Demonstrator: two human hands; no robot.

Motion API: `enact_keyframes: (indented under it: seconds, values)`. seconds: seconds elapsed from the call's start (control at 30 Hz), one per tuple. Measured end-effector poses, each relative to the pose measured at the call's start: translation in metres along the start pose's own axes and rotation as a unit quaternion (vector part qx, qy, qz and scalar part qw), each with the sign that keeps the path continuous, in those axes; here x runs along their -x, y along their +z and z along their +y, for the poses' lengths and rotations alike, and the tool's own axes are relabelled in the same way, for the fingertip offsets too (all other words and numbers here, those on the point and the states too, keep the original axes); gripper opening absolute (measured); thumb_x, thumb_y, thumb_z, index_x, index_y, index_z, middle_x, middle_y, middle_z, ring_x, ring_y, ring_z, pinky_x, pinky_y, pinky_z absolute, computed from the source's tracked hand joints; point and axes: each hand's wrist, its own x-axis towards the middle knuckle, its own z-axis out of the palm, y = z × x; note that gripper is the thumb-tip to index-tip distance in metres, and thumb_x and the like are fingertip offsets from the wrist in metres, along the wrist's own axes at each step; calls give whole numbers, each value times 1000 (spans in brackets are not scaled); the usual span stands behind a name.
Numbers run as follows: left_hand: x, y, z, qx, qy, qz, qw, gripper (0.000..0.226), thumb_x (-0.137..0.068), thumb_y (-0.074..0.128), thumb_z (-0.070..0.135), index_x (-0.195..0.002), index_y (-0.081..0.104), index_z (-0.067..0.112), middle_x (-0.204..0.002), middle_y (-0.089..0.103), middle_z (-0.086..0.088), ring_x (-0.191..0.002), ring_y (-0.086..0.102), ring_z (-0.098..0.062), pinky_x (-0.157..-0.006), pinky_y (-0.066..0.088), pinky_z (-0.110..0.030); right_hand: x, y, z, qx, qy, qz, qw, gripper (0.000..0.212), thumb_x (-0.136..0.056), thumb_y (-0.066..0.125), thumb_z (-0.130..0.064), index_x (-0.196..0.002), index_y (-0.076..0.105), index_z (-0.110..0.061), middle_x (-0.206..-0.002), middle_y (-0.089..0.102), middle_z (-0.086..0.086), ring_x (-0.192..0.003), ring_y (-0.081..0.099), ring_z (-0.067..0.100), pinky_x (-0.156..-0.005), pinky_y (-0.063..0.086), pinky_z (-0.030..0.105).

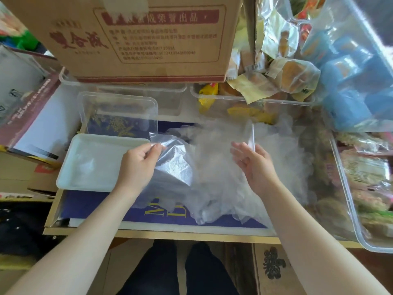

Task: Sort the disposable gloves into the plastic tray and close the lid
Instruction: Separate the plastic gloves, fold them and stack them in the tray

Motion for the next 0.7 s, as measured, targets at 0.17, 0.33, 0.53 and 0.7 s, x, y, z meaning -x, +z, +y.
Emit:
enact_keyframes:
  seconds: [0.17,0.33,0.53,0.7]
  values:
    - [0,6,28,44,44,-17,998,21,-95,50,19,-86,68,26,-79,66,22,-72,55,17,-64,37,0,20,-16,-52,-50,-93,-123,987,33,-69,77,-20,-83,47,-16,-83,65,0,-78,62,10,-78,50,24]
    - [-6,13,58,47,103,-14,994,22,-96,49,19,-87,67,27,-69,60,14,-54,50,3,-53,36,-7,40,-24,-85,48,-145,-134,979,39,-76,56,13,-98,63,-19,-71,65,-4,-65,58,6,-64,47,14]
    - [-13,20,85,121,90,-27,988,24,-98,44,18,-94,66,23,-84,66,14,-59,55,3,-62,42,-10,57,-31,-112,122,-155,-32,980,15,-70,57,-6,-63,52,-17,-50,44,-9,-45,32,5,-44,22,18]
    - [-6,29,106,198,49,-85,975,31,-99,42,19,-90,70,28,-93,70,10,-89,66,-16,-75,48,-27,67,-44,-123,73,-171,-97,978,32,-63,82,-39,-67,57,-19,-60,55,-3,-50,48,9,-47,37,20]
